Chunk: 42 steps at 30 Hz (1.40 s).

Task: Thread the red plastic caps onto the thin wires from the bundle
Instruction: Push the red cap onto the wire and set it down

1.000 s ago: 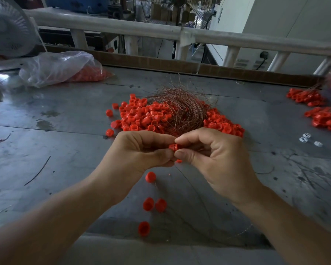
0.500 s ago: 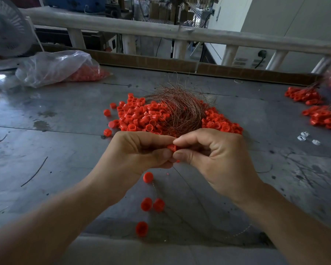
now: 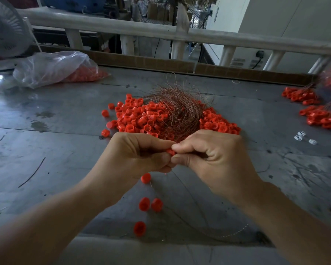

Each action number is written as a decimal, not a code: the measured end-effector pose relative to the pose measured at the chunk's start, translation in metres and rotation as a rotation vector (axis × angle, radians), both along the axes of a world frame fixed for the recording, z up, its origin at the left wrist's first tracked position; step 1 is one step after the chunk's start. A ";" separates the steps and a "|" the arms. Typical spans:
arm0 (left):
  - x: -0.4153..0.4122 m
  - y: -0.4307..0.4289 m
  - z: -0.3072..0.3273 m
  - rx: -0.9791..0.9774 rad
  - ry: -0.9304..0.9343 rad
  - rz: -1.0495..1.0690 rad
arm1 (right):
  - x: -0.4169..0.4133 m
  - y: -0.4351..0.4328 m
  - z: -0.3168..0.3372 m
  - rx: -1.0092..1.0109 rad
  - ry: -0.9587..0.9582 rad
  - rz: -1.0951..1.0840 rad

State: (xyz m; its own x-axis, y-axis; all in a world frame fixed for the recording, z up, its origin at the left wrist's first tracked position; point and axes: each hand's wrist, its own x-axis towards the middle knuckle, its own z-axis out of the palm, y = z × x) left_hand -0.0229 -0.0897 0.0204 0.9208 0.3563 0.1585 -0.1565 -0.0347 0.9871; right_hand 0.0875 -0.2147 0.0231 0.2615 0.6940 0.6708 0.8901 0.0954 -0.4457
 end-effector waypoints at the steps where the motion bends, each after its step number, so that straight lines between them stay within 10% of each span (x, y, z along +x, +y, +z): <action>1: 0.000 0.001 0.000 -0.013 0.007 -0.008 | 0.000 0.000 0.000 0.000 -0.027 0.005; 42: -0.005 0.004 0.004 -0.294 0.042 -0.275 | 0.004 -0.003 0.012 -0.268 0.081 0.197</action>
